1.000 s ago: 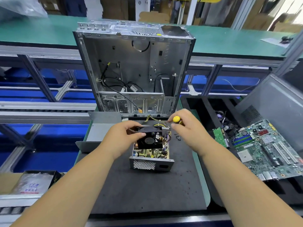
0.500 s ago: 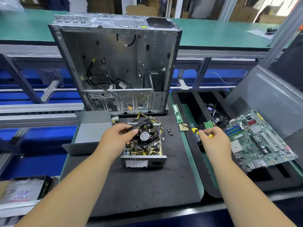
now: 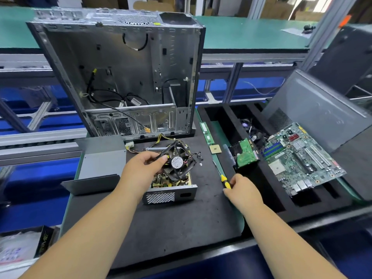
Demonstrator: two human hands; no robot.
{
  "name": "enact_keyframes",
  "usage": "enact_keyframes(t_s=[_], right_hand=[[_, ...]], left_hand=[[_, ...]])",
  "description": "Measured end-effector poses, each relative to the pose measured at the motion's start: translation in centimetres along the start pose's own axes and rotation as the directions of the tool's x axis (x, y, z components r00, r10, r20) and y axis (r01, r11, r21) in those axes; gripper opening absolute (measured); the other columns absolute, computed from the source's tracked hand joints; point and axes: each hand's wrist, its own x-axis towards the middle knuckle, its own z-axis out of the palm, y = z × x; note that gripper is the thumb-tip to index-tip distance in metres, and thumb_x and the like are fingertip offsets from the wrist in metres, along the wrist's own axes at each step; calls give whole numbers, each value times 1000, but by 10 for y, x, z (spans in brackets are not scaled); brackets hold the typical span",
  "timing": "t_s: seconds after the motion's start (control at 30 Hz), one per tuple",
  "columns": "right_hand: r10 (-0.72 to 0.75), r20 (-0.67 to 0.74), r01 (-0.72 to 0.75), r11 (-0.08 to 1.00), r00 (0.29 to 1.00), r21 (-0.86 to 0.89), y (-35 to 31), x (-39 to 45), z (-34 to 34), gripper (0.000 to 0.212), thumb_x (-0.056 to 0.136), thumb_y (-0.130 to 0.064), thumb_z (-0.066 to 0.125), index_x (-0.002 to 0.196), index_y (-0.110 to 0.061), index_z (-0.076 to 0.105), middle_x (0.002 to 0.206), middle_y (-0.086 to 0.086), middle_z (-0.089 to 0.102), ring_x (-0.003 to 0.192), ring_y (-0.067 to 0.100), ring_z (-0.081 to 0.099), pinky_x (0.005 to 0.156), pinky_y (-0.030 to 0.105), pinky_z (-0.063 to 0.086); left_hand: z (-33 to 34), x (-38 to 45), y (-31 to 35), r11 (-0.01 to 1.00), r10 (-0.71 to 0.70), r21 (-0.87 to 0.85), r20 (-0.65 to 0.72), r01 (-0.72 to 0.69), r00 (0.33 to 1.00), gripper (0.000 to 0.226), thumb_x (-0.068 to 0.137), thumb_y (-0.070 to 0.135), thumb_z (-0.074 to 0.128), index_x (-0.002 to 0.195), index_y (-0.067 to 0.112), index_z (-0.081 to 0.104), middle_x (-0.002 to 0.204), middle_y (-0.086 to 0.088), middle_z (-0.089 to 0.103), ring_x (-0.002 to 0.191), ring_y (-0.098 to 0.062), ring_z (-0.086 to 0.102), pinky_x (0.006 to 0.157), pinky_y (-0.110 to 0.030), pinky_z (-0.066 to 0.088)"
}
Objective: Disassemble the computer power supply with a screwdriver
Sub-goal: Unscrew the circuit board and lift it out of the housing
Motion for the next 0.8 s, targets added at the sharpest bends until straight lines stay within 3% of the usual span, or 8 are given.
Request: enact_keyframes(t_s=[0.17, 0.3, 0.37, 0.47, 0.57, 0.63, 0.73, 0.8], right_hand=[[3, 57, -1, 1000, 998, -29, 2, -1, -14, 28, 90, -45, 63, 101, -21, 53, 97, -1, 60, 85, 20, 61, 70, 35, 50], [-57, -10, 58, 969, 998, 240, 0, 2, -32, 21, 95, -45, 58, 102, -25, 57, 94, -8, 61, 82, 11, 59, 64, 29, 43], [-63, 8, 52, 881, 998, 470, -5, 4, -41, 18, 98, -46, 51, 97, -30, 60, 89, -8, 65, 76, 8, 60, 65, 29, 48], [-80, 163, -71, 659, 983, 749, -19, 13, -58, 27, 104, -43, 40, 103, -26, 61, 86, -1, 69, 66, 13, 62, 67, 30, 54], [-161, 258, -123, 574, 953, 810, -26, 25, -79, 28, 106, -40, 35, 103, -24, 58, 79, -2, 62, 58, 12, 58, 63, 29, 53], [-251, 243, -67, 555, 937, 829, -18, 35, -91, 28, 103, -43, 42, 110, -21, 58, 89, -2, 60, 68, 13, 58, 72, 30, 52], [-384, 252, -43, 477, 888, 878, 1, 50, -109, 46, 87, -49, 58, 123, -20, 56, 111, 0, 59, 91, 19, 57, 88, 34, 51], [-455, 266, 27, 541, 850, 840, 11, 62, -119, 45, 89, -41, 68, 130, -27, 56, 123, -4, 57, 101, 13, 60, 94, 31, 48]], left_hand=[[5, 0, 3, 999, -7, -43, 78, 11, 997, 16, 86, 38, 74, 96, 26, 71, 89, 3, 72, 69, -4, 69, 69, -23, 51], [21, 0, 11, 996, -18, -78, 173, 32, 985, 6, 88, 36, 72, 86, 31, 75, 87, 7, 74, 72, -7, 72, 62, -17, 51], [32, 2, 15, 997, -25, -72, 209, 41, 978, 9, 89, 37, 71, 84, 31, 75, 84, 11, 73, 74, -9, 72, 67, -21, 54], [55, 5, 24, 997, -13, -64, 255, 30, 967, 15, 91, 35, 68, 81, 24, 74, 72, 11, 62, 68, -11, 65, 67, -23, 55], [81, 9, 33, 1000, -6, -11, 253, 9, 967, 15, 91, 37, 68, 83, 27, 75, 72, 6, 63, 67, -10, 63, 67, -26, 56], [100, 11, 41, 1000, -24, 23, 242, 20, 970, 13, 89, 40, 69, 84, 29, 76, 79, -2, 70, 67, -10, 64, 73, -33, 57], [130, 14, 52, 995, -27, 97, 254, 3, 967, 9, 86, 38, 73, 80, 31, 75, 80, 2, 73, 64, -6, 65, 69, -26, 56], [148, 16, 59, 989, -26, 148, 252, -12, 967, 10, 84, 38, 75, 82, 28, 75, 80, 3, 74, 64, -7, 67, 65, -22, 53]])
